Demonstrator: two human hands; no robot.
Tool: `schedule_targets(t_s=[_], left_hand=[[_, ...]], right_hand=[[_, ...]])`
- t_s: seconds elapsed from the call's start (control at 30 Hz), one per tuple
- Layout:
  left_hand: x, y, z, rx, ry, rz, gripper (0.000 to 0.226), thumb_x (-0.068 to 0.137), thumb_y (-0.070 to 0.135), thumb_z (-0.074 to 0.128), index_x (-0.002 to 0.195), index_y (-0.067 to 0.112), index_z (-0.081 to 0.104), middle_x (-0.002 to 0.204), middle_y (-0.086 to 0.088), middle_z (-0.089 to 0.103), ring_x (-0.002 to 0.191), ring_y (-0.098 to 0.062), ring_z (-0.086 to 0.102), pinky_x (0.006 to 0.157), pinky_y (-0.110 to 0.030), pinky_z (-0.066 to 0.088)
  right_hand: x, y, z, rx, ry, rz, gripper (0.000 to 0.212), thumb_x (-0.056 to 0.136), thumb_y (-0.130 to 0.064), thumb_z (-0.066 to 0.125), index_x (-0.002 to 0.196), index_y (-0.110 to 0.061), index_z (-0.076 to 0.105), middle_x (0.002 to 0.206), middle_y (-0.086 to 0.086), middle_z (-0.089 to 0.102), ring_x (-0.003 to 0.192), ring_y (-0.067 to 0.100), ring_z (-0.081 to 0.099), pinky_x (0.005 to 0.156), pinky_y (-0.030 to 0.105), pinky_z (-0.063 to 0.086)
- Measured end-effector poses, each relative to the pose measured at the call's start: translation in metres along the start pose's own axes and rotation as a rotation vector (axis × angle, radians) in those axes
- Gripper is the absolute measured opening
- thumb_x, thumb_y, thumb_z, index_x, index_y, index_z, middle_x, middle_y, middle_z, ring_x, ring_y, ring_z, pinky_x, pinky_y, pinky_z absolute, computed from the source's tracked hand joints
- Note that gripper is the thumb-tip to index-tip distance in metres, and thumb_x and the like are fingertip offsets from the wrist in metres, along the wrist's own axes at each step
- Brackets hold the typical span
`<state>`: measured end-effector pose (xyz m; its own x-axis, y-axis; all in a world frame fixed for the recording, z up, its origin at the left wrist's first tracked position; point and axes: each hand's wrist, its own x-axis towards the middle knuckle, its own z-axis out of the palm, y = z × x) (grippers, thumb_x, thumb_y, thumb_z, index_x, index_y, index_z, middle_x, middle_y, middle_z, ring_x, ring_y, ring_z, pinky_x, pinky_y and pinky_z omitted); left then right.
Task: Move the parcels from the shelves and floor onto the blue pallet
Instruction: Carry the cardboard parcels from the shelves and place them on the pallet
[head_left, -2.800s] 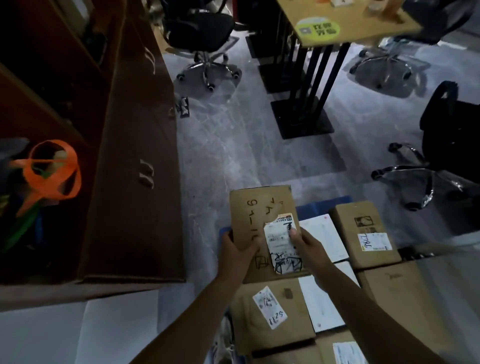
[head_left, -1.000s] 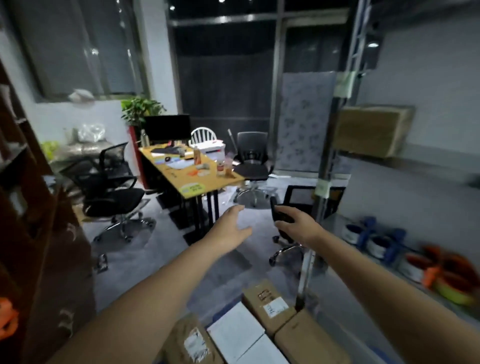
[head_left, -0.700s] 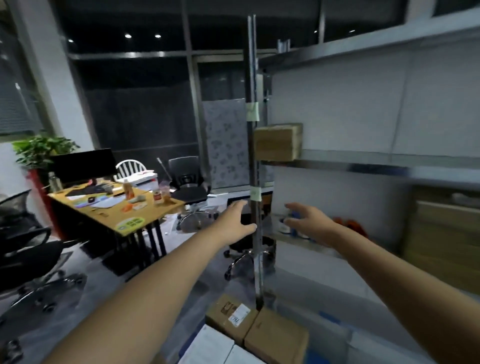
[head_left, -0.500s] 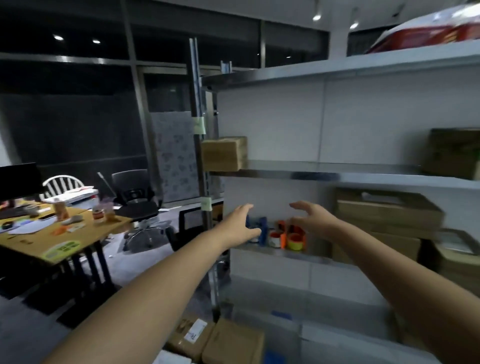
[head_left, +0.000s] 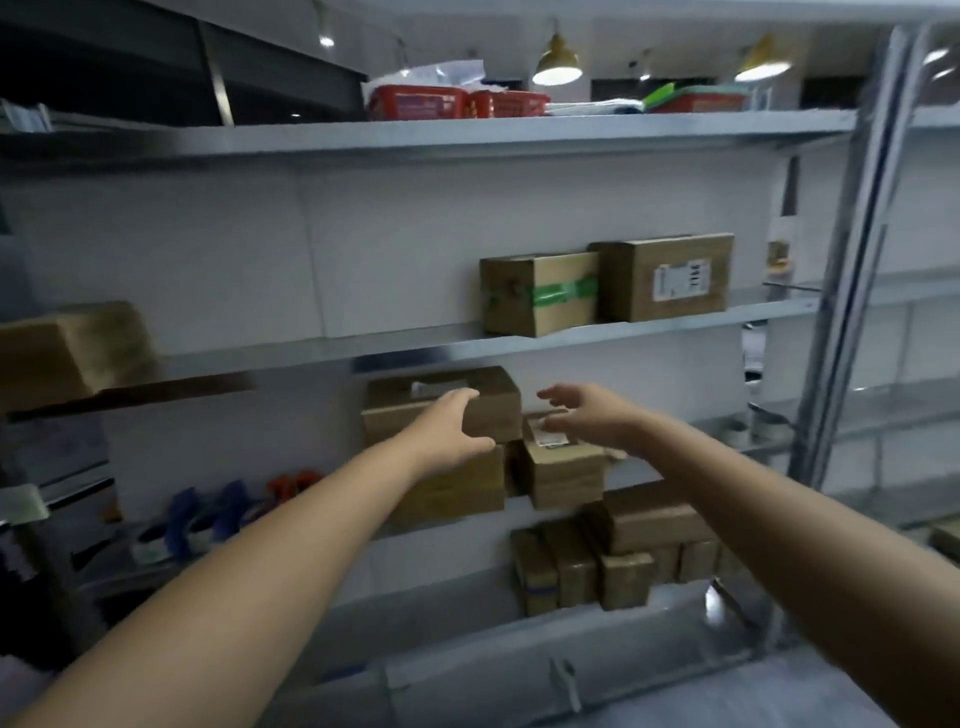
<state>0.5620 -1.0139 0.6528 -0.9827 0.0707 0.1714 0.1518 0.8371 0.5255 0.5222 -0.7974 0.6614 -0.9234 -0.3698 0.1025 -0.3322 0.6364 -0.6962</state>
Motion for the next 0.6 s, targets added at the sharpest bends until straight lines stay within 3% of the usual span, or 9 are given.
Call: schedule_targets(t_s=[0.07, 0.17, 0.3, 0.43, 0.6], left_hand=[[0.039, 0.038, 0.035, -0.04, -0.033, 0.041, 0.08, 0.084, 0.039, 0.072, 0.151, 0.024, 0.03, 0.158, -0.002, 0.03, 0.141, -0.022, 0.034, 0.108, -0.035, 0.034], [0.089, 0.097, 0.093, -0.071, -0.125, 0.107, 0.081, 0.084, 0.038, 0.072, 0.151, 0.025, 0.029, 0.155, -0.002, 0.034, 0.136, -0.022, 0.039, 0.104, -0.034, 0.038], [0.146, 0.171, 0.167, -0.117, -0.207, 0.178, 0.08, 0.083, 0.038, 0.072, 0.15, 0.026, 0.029, 0.152, -0.003, 0.036, 0.123, -0.016, 0.045, 0.087, -0.022, 0.041], [0.185, 0.235, 0.233, -0.138, -0.271, 0.258, 0.077, 0.084, 0.036, 0.072, 0.149, 0.025, 0.032, 0.153, -0.002, 0.036, 0.134, -0.023, 0.042, 0.094, -0.031, 0.04], [0.227, 0.295, 0.303, -0.127, -0.383, 0.401, 0.075, 0.086, 0.033, 0.072, 0.149, 0.019, 0.034, 0.152, -0.004, 0.038, 0.135, -0.022, 0.041, 0.096, -0.027, 0.036]], right_hand=[[-0.005, 0.05, -0.04, -0.044, 0.031, 0.053, 0.056, 0.091, -0.024, 0.065, 0.144, -0.022, 0.044, 0.145, 0.006, 0.046, 0.128, 0.022, 0.049, 0.097, 0.031, 0.045], [-0.016, 0.121, -0.097, -0.108, 0.059, 0.138, 0.058, 0.091, -0.026, 0.065, 0.144, -0.021, 0.043, 0.146, 0.006, 0.045, 0.127, 0.022, 0.049, 0.092, 0.026, 0.045], [-0.03, 0.197, -0.169, -0.18, 0.14, 0.231, 0.058, 0.091, -0.03, 0.064, 0.144, -0.02, 0.043, 0.145, 0.008, 0.047, 0.129, 0.023, 0.049, 0.102, 0.034, 0.043], [-0.052, 0.259, -0.224, -0.188, 0.231, 0.305, 0.056, 0.091, -0.029, 0.064, 0.142, -0.016, 0.046, 0.142, 0.008, 0.051, 0.127, 0.021, 0.051, 0.102, 0.029, 0.042], [-0.08, 0.333, -0.268, -0.167, 0.358, 0.439, 0.053, 0.092, -0.025, 0.062, 0.141, -0.014, 0.047, 0.142, 0.009, 0.05, 0.131, 0.022, 0.047, 0.1, 0.03, 0.039]])
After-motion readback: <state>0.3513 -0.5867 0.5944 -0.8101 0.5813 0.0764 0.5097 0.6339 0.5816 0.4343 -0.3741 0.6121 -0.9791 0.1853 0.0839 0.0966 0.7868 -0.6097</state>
